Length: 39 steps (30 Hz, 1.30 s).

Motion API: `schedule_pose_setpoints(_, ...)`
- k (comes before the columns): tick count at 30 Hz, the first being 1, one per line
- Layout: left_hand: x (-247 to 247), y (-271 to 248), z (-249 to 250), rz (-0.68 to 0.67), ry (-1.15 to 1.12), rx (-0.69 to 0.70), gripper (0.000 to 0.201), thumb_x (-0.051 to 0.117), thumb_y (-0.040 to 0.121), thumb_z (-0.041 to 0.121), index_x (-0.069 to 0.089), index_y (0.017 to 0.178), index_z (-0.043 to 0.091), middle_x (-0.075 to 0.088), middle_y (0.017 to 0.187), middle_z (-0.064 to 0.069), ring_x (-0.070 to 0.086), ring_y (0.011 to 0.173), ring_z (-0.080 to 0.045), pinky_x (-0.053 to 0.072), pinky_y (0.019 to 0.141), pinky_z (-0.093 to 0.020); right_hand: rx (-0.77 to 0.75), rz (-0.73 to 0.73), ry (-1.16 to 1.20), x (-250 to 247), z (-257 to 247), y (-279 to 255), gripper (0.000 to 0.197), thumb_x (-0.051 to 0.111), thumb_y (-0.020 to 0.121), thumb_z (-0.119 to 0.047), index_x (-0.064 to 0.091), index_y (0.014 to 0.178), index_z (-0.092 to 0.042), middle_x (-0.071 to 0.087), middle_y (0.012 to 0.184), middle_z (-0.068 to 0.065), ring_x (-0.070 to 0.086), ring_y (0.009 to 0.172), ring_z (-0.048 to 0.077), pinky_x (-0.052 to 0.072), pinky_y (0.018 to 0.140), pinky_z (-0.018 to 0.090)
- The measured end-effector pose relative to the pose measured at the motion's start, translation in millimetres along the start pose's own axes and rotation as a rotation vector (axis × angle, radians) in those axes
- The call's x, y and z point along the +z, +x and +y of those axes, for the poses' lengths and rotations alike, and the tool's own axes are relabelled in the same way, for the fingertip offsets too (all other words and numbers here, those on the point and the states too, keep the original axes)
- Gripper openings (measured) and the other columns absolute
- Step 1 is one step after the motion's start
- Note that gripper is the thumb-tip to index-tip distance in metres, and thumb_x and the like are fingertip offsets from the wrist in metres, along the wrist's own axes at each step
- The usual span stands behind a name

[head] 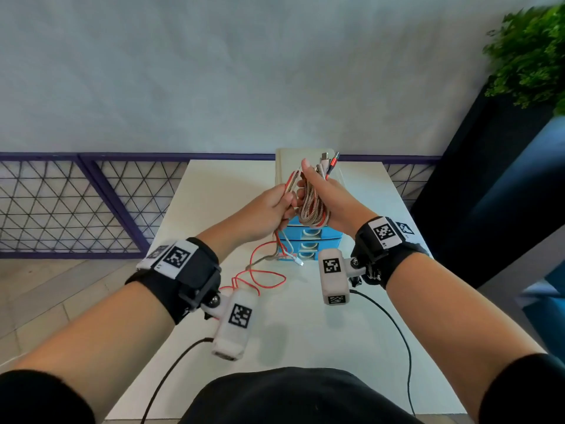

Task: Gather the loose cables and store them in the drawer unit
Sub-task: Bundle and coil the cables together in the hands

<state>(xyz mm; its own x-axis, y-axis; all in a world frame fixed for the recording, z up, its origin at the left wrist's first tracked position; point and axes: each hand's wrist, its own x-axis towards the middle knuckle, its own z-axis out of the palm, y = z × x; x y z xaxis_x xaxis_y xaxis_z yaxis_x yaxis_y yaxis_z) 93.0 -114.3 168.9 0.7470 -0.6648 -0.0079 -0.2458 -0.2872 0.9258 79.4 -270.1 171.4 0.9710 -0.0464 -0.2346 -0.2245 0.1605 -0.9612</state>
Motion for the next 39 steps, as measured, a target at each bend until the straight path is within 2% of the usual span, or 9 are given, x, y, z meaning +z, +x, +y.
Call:
schedule_pose_setpoints(5,14.4,-0.4,15.4,0.036,0.424,0.037,0.036,0.027,0.101,0.029,0.036,0.132,0.013,0.062,0.105,-0.008,0.060,0.090,-0.019,0.049,0.074,-0.030,0.035,-0.043,-0.052,10.9,-1.0,-6.2,0.048,0.073,0.069,-0.057,0.057,0.071,-0.012,0.055,0.057,0.006,0.053,0.056,0.020,0.051,0.064,0.034)
schedule_pose_setpoints(9,17.2,-0.2,22.3,0.028,0.583,0.014,0.027,0.029,0.101,0.028,0.044,0.110,0.008,0.063,0.098,-0.016,0.060,0.079,-0.024,0.047,0.065,-0.035,0.012,0.083,-0.087,12.4,-0.5,-5.1,0.024,0.071,0.083,-0.026,0.054,0.072,-0.013,0.051,0.062,0.007,0.054,0.055,0.019,0.050,0.056,0.030)
schedule_pose_setpoints(14,4.1,6.8,32.3,-0.084,0.531,-0.070,0.035,0.034,0.100,0.035,0.052,0.078,0.015,0.062,0.062,0.002,0.062,0.055,-0.013,0.044,0.056,-0.024,-0.089,0.215,-0.209,11.1,-2.8,-1.5,0.019,0.062,0.086,-0.023,0.057,0.071,-0.012,0.062,0.073,0.014,0.064,0.072,0.029,0.056,0.077,0.046)
schedule_pose_setpoints(16,-3.5,9.9,32.3,-0.152,0.449,-0.123,0.044,0.034,0.099,0.037,0.058,0.076,0.009,0.065,0.060,0.001,0.063,0.057,-0.013,0.044,0.059,-0.023,-0.091,0.215,-0.192,12.5,-1.5,0.4,0.021,0.062,0.084,-0.025,0.061,0.069,-0.010,0.065,0.075,0.017,0.065,0.072,0.033,0.057,0.079,0.051)
schedule_pose_setpoints(20,-12.2,5.8,28.2,-0.251,0.301,-0.200,0.040,0.035,0.099,0.038,0.058,0.081,0.011,0.071,0.071,0.001,0.069,0.073,-0.014,0.048,0.065,-0.018,-0.099,0.217,-0.037,15.4,2.3,0.8,0.021,0.060,0.090,-0.018,0.062,0.072,-0.007,0.065,0.070,0.008,0.063,0.062,0.023,0.054,0.066,0.038)
schedule_pose_setpoints(24,-22.1,1.2,19.1,-0.289,0.271,-0.203,0.038,0.039,0.097,0.040,0.060,0.095,0.008,0.073,0.082,-0.004,0.069,0.087,-0.014,0.045,0.091,-0.022,-0.068,0.136,0.125,18.2,11.0,2.7,0.018,0.061,0.092,-0.015,0.060,0.075,-0.006,0.065,0.073,0.007,0.064,0.062,0.024,0.055,0.058,0.038)
schedule_pose_setpoints(29,-24.0,-2.2,9.9,-0.232,0.285,-0.190,0.043,0.041,0.095,0.047,0.057,0.069,0.016,0.068,0.060,0.000,0.058,0.053,-0.007,0.046,0.062,-0.019,-0.050,0.125,0.279,19.8,8.9,4.9,0.024,0.057,0.095,-0.014,0.057,0.071,-0.007,0.062,0.057,0.002,0.065,0.057,0.016,0.055,0.060,0.033)
schedule_pose_setpoints(34,-19.6,-10.9,-4.8,-0.266,0.125,-0.190,0.040,0.040,0.095,0.044,0.052,0.073,0.013,0.058,0.056,0.004,0.062,0.062,-0.014,0.044,0.074,-0.033,-0.052,0.125,0.357,15.9,1.4,7.5,0.022,0.057,0.095,-0.013,0.053,0.074,-0.011,0.056,0.055,0.000,0.057,0.049,0.013,0.052,0.056,0.030)
schedule_pose_setpoints(39,-21.6,-18.0,-14.1,-0.332,0.125,-0.189,0.037,0.035,0.097,0.042,0.049,0.080,0.012,0.054,0.060,0.004,0.065,0.070,-0.015,0.040,0.080,-0.034,-0.029,0.106,0.455,4.8,1.0,8.0,0.020,0.056,0.095,-0.012,0.049,0.076,-0.015,0.051,0.052,-0.002,0.053,0.044,0.011,0.047,0.049,0.024)
